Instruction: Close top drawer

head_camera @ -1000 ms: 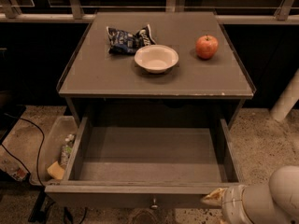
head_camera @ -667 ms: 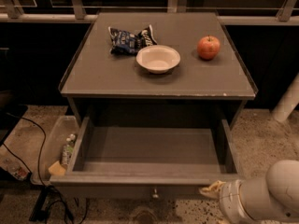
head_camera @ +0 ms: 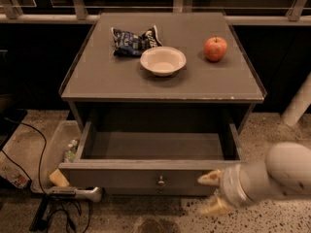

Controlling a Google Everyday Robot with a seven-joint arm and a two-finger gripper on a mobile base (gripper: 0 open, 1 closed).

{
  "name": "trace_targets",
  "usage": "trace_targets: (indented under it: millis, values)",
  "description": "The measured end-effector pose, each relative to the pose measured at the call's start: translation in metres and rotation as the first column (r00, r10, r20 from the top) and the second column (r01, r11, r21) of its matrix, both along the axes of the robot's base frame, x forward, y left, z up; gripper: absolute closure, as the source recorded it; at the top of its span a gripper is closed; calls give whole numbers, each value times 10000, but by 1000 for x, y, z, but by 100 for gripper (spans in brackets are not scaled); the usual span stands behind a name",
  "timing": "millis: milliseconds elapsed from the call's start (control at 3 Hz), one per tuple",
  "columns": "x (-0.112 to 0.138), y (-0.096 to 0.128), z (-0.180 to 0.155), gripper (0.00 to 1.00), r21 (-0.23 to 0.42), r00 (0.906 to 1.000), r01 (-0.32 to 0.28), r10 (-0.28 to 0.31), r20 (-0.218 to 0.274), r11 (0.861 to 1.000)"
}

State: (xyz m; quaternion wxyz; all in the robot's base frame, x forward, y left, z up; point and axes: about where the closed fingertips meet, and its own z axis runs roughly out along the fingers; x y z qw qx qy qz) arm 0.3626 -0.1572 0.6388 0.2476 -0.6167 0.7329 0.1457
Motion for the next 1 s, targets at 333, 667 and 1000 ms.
trace_targets:
  millis: [333,667,1000]
  values:
    - [60,4,3,64,185,9996,-60,55,275,9998]
    - [60,4,3,88,185,9996,-60,54,275,9998]
    - [81,-7,8,86,2,9985,354,-353,410,9994]
